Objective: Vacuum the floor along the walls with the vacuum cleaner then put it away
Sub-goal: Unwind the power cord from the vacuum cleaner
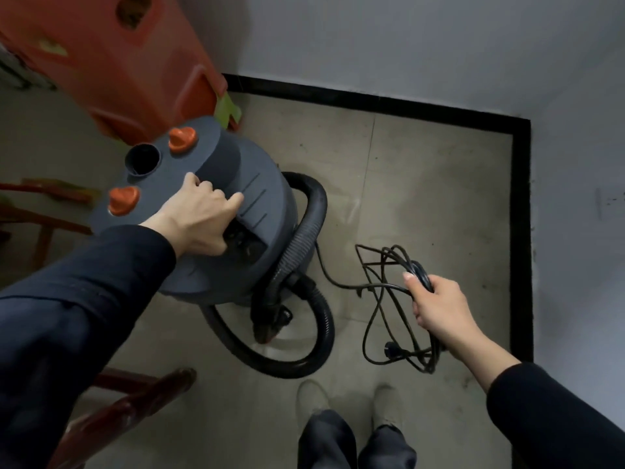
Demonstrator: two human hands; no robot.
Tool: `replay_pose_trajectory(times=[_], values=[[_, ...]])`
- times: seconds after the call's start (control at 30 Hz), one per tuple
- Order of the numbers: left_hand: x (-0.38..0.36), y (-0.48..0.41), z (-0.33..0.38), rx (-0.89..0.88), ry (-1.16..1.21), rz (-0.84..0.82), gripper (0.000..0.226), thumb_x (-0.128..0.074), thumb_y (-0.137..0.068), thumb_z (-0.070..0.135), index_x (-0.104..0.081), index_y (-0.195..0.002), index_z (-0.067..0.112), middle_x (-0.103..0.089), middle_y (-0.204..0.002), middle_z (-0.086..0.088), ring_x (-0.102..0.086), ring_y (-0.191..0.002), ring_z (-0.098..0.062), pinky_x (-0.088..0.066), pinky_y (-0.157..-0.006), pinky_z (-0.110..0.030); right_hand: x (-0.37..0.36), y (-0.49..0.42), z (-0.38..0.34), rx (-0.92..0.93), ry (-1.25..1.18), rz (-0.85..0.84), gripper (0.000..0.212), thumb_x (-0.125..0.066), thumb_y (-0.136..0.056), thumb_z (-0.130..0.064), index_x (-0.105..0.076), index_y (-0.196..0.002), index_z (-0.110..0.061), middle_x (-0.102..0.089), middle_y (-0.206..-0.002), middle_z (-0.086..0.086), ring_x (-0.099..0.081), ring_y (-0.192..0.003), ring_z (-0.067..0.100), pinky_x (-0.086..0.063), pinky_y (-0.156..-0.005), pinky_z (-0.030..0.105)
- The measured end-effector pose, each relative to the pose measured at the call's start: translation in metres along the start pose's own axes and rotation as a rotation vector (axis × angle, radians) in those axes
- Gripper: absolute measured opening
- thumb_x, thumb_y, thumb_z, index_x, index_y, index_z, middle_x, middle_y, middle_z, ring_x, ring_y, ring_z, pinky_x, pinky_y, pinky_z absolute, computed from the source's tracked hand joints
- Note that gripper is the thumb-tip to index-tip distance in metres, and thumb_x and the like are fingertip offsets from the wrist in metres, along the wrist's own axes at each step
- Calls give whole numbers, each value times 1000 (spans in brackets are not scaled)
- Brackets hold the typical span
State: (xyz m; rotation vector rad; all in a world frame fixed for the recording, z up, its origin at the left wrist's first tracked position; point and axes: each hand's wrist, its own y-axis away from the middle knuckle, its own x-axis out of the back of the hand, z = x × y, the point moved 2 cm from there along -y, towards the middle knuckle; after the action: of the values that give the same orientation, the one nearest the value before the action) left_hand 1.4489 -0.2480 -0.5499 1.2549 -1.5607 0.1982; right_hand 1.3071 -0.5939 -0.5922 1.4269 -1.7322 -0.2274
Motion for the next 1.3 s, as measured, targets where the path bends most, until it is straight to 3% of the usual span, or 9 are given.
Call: replay_pose_trajectory(times=[0.13,0.3,0.47,0.63,0.8,0.9,1.1,1.2,1.3], values=[[9,-24,2,199,238,36,39,-55,-67,33,-40,-96,13,-53,-73,-5,-44,-69,-29,-33,-79,-44,5,-1,-1,-42,-53,62,29,-52,-97,-30,-54,-78,-8,-56,-57,3,-56,-42,12,-45,-43,22],[17,-41,2,413,457,13,30,-53,-72,29,-39,-93,11,-48,-75,-7,-49,-77,-34,-34,-95,-58,-2,-3,-7,-103,-89,52,15,-48,-98,-19,-56,-92,-8,-68,-66,11,-69,-56,23,-53,-54,30],[25,-54,-4,557,523,-58,31,-53,-71,26,-42,-94,8,-55,-84,-11,-55,-84,-37,-31,-97,-58,-15,4,2,-131,66,-20,21,-50,-96,-19,-58,-80,-10,-70,-61,7,-67,-58,17,-47,-54,27],[23,-61,-8,727,644,-100,55,-54,-74,28,-42,-122,3,-59,-109,-19,-53,-107,-42,-27,-101,-61,-29,21,27,-178,9,-122,17,-52,-98,-21,-59,-89,-8,-71,-71,8,-68,-61,16,-54,-60,30],[-5,-26,-3,408,605,221,73,-33,-81,64,-33,-146,30,-41,-136,-18,-34,-126,-36,-20,-105,-58,-40,19,10,-190,-228,-189,13,-51,-98,-14,-59,-92,-5,-70,-69,13,-64,-57,19,-55,-57,27],[-21,-16,-9,324,526,229,55,-30,-96,64,-20,-149,52,-28,-148,-13,-26,-129,-37,-15,-107,-61,-50,17,-4,-226,-319,-219,12,-51,-98,-14,-59,-94,-6,-72,-72,14,-68,-60,21,-57,-60,28],[-20,-33,-11,492,562,219,49,-31,-104,35,-18,-150,48,-31,-145,-14,-28,-124,-38,-17,-105,-60,-73,23,-23,-223,-420,-275,9,-52,-97,-14,-58,-98,-7,-73,-72,11,-71,-64,21,-54,-54,24],[-8,-40,-9,558,778,79,52,-30,-104,38,-11,-152,47,-8,-160,-11,-3,-145,-36,2,-114,-60,-78,30,-29,-194,-457,-290,10,-53,-96,-12,-59,-100,-5,-73,-73,9,-70,-65,20,-56,-56,26],[16,-15,42,531,969,260,54,-37,-102,38,-21,-154,35,-1,-163,-9,7,-149,-29,6,-117,-49,-76,39,-35,-181,-555,-326,8,-55,-96,-14,-58,-97,-7,-73,-78,12,-70,-65,23,-56,-54,28]])
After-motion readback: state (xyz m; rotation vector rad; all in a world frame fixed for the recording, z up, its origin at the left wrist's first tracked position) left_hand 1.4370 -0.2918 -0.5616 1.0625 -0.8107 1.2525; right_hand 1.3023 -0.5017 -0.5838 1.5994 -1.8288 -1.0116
